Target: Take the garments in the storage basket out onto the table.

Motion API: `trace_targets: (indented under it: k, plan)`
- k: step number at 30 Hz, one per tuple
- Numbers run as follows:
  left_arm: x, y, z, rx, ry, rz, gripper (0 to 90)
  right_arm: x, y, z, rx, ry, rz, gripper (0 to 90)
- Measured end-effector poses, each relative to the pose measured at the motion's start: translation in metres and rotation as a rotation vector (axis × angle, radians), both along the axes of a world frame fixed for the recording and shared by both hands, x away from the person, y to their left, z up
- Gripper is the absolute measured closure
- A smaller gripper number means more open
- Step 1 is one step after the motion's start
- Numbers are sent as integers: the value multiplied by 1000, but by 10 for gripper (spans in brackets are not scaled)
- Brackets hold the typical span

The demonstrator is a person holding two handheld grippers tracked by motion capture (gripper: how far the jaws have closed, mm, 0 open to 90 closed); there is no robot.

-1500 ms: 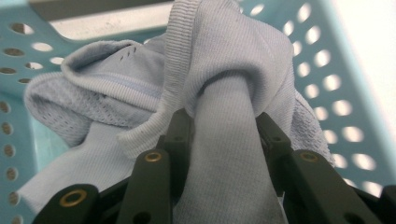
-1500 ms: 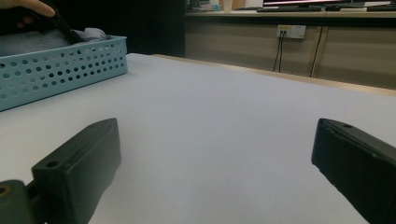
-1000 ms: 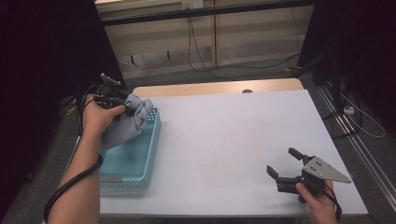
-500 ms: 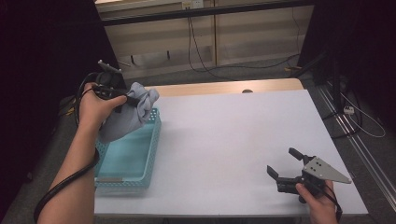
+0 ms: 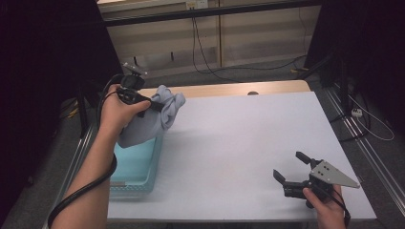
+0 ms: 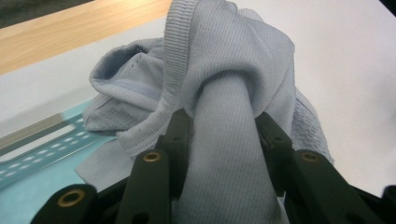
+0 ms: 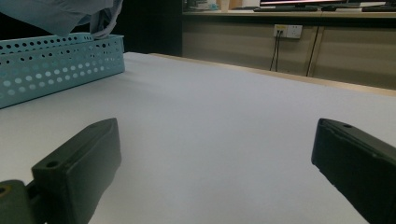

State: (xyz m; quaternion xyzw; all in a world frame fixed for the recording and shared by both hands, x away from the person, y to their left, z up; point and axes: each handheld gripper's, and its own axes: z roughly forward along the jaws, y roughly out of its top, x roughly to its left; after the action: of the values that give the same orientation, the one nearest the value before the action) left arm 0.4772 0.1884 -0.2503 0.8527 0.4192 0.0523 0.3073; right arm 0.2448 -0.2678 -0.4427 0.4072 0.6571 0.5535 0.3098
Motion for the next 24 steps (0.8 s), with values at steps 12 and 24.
trace_targets:
  k: [12, 24]
  plan:
    - [-9, -29, -11, -15, -17, -73, 634, 0, 0, 0, 0, 1, 0, 11]
    - [-19, -53, -24, -41, -26, -136, 630, 0, 0, 0, -2, -2, 1, 10]
